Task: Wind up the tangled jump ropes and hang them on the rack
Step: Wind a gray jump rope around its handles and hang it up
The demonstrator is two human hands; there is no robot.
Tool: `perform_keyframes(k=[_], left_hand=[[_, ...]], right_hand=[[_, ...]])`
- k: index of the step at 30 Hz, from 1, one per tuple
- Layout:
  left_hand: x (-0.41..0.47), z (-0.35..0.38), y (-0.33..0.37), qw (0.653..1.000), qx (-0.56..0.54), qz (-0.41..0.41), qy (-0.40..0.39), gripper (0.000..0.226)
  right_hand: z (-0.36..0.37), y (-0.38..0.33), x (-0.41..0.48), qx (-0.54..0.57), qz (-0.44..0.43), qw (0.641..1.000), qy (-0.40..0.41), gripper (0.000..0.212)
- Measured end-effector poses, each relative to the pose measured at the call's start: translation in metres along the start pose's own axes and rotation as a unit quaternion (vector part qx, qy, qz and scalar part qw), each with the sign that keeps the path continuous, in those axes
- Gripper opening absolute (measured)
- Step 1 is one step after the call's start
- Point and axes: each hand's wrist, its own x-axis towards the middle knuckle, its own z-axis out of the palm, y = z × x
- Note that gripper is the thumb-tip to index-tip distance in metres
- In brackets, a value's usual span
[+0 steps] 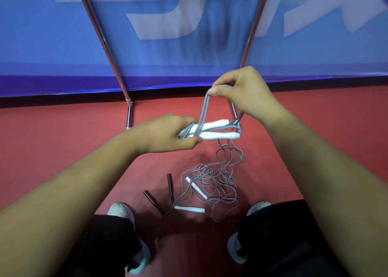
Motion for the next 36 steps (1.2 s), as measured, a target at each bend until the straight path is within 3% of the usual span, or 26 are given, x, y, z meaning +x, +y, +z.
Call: perform_keyframes(k=[3, 7, 10, 17, 22, 28, 33, 36], left_hand=[[-0.005, -0.002, 0.0, 0.985, -0.165, 0.001, 0.05, 0.015], [-0.004, -0.002, 0.008, 0.868, -0.483, 0.006, 0.116, 0.028], [0.001, -0.012, 0.01, 0.82, -0.541, -0.027, 0.187, 0.036], [0.002, -0.022, -0.001, 0.766, -0.593, -0.092, 0.232, 0.007], [0.002, -0.029, -0.007, 0.786, -0.552, -0.127, 0.247, 0.014], [-0.002, -0.03, -0.014, 0.829, -0.503, -0.094, 0.227, 0.015], [-0.002, -0.031, -0.019, 0.845, -0.463, -0.128, 0.233, 0.023], [-0.001, -0.031, -0.02, 0.839, -0.468, -0.145, 0.239, 0.019]], right_hand=[[-0.004, 0.012, 0.001, 0.059, 0.045, 0.997, -0.03, 0.006], [0.001, 0.02, 0.0, 0.108, 0.083, 0.987, -0.088, 0.018], [0.006, 0.017, -0.002, 0.121, 0.098, 0.977, -0.149, 0.015], [0.001, 0.009, -0.006, 0.088, 0.078, 0.978, -0.17, 0.025], [-0.008, 0.007, -0.007, 0.061, 0.03, 0.986, -0.155, 0.019], [-0.011, 0.002, -0.011, 0.04, 0.017, 0.992, -0.121, 0.008], [-0.007, 0.003, -0.011, 0.0, 0.018, 0.99, -0.137, 0.013], [-0.005, 0.007, -0.012, 0.045, 0.046, 0.983, -0.171, 0.017]])
